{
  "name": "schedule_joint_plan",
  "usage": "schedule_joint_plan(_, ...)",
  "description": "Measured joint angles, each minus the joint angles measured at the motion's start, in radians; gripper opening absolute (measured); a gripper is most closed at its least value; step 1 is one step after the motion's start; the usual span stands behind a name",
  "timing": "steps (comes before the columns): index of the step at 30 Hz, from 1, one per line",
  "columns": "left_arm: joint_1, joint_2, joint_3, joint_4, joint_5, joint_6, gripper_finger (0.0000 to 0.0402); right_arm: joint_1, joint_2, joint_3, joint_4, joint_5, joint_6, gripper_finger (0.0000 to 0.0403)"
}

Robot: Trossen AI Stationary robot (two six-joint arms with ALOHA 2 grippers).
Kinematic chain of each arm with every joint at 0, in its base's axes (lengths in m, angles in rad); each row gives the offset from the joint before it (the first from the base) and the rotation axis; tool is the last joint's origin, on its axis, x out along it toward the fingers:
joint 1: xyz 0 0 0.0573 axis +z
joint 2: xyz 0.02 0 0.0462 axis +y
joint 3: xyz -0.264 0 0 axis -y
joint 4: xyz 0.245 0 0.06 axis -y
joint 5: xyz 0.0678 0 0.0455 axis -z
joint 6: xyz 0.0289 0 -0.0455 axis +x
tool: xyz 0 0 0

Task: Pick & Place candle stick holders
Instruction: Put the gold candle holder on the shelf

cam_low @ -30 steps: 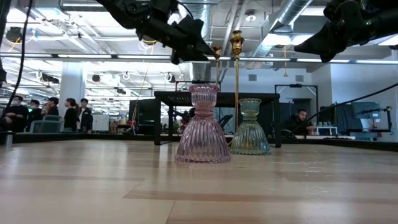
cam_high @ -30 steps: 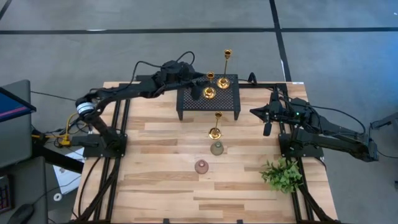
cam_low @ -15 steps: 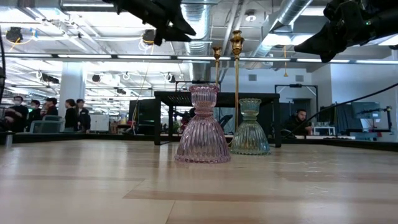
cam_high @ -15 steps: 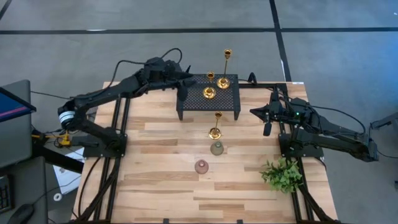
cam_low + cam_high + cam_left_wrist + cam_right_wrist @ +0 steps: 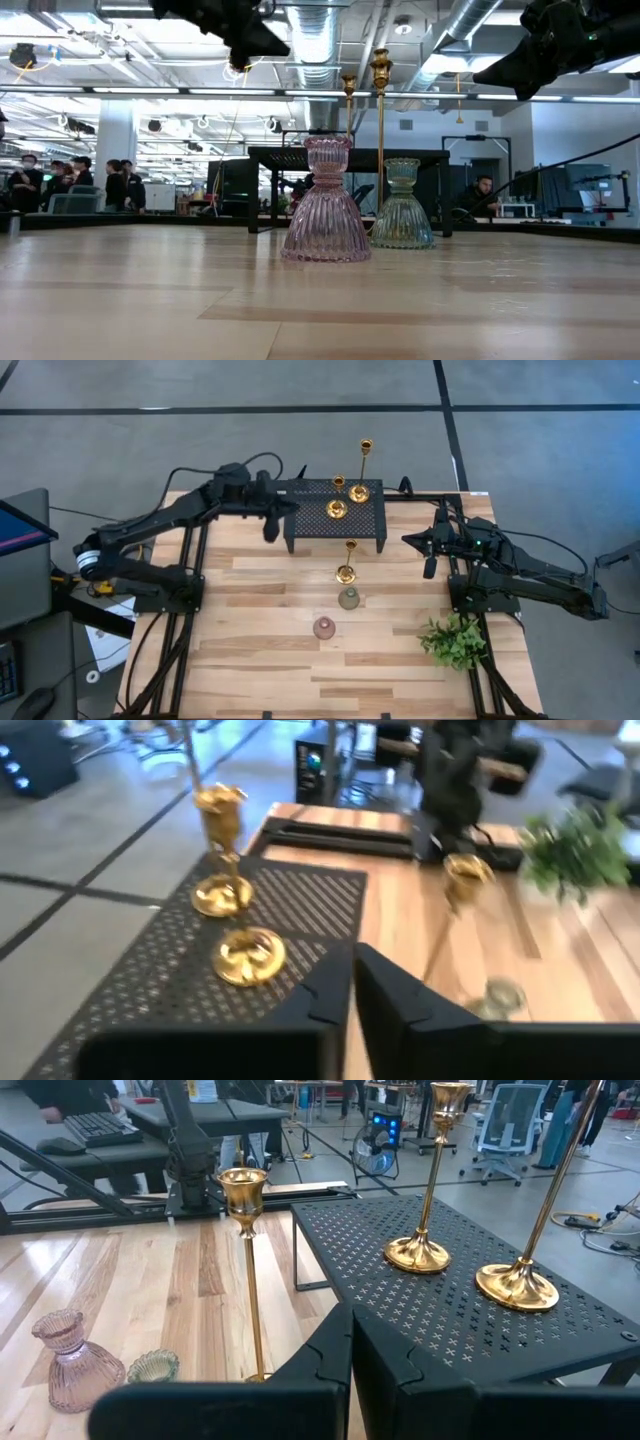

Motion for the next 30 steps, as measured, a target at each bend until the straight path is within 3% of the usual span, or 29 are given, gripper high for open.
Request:
schedule_joint_plan(6,-0.073,-0.054,-0.177,0.134,0.012,0.051,0.0009,0.0,0.0,0.0,0.0,0.0,0.0,0.0)
schedule_joint_plan(14,-0.204,-0.032,-0.373,0.416,0.012,0.051,0.0005,0.0,0.0,0.0,0.0,0.0,0.0,0.0)
schedule_joint_plan(21,-0.27,0.047,-0.445,0.596,0.01,0.051,0.0013,0.0,0.0,0.0,0.0,0.0,0.0,0.0)
schedule_joint_plan(30,-0.285,0.261,-0.445,0.833,0.004,0.048,0.0031,0.0,0.0,0.0,0.0,0.0,0.0,0.0)
